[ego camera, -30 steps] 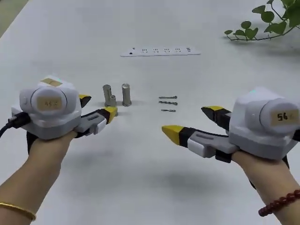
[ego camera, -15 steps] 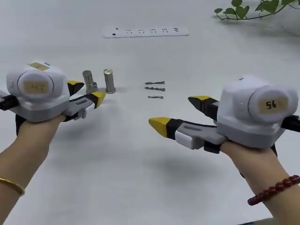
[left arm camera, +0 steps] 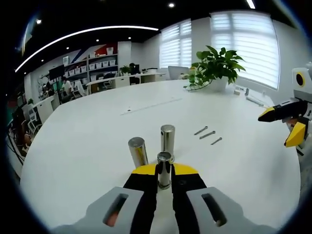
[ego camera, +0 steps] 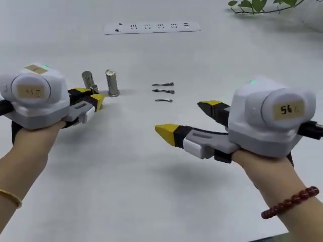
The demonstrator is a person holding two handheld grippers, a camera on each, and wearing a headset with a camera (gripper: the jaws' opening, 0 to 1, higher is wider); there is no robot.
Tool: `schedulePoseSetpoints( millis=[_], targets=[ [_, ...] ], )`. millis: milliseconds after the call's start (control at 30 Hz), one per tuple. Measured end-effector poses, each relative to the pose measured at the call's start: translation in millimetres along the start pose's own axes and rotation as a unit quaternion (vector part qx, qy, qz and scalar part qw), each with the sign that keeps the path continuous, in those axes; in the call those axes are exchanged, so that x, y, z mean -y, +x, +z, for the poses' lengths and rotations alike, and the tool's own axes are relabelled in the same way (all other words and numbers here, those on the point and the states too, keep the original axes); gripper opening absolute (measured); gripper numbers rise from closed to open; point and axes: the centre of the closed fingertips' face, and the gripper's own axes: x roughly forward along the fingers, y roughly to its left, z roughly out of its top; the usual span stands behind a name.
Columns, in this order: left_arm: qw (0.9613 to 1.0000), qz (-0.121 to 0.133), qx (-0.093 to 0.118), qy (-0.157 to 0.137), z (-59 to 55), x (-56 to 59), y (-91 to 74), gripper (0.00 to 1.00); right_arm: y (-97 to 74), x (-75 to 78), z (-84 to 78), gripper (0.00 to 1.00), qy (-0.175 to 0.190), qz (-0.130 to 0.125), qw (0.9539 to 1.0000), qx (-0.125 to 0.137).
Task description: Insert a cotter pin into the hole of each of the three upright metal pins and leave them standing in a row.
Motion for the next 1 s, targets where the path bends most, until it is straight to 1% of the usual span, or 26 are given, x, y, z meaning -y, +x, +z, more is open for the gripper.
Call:
schedulePoseSetpoints(
  millis=[100,233,300,367,467,633,867,1000],
  targets=[
    [1.0,-0.001,-0.001,-0.001,0.3,0.2,0.1,0.06,0.1,0.3,-1.4,0.61,0.003,0.0,1.0,-0.002],
    [1.0,0.005,-0.002,-0.006,0.1,-0.3,-1.0,0.06,-0.6,0.1,-0.1,0.61,0.003,0.0,1.0,-0.001],
    [0.9999,0.013,-0.004,-0.003,-0.1,-0.9,-2.0,0.06,-0.8,0.1,0.6,0.61,0.001,-0.001,1.0,-0.001],
    [0.9997,0.022,-0.007,-0.007,-0.6,-1.1,-3.5,0.06,-0.9,1.2,0.4,0.61,-0.001,-0.004,1.0,-0.001],
    [0.9996,0.023,-0.009,-0.013,-1.4,0.6,-5.6,0.06,-1.0,0.8,-0.2,0.61,0.001,-0.005,1.0,-0.004],
    [0.9995,0.025,-0.015,-0.015,-4.0,6.6,-12.0,0.06,-2.4,-2.3,1.8,0.61,-0.008,-0.005,1.0,-0.003],
    [0.9992,0.029,-0.007,-0.028,-0.5,18.5,-20.6,0.06,-5.9,-9.4,0.0,0.61,-0.008,0.004,0.9999,-0.009],
    [0.9991,0.026,-0.006,-0.033,-0.9,29.5,-23.0,0.06,-9.1,-11.3,-0.7,0.61,-0.011,0.006,0.9999,-0.011]
  ],
)
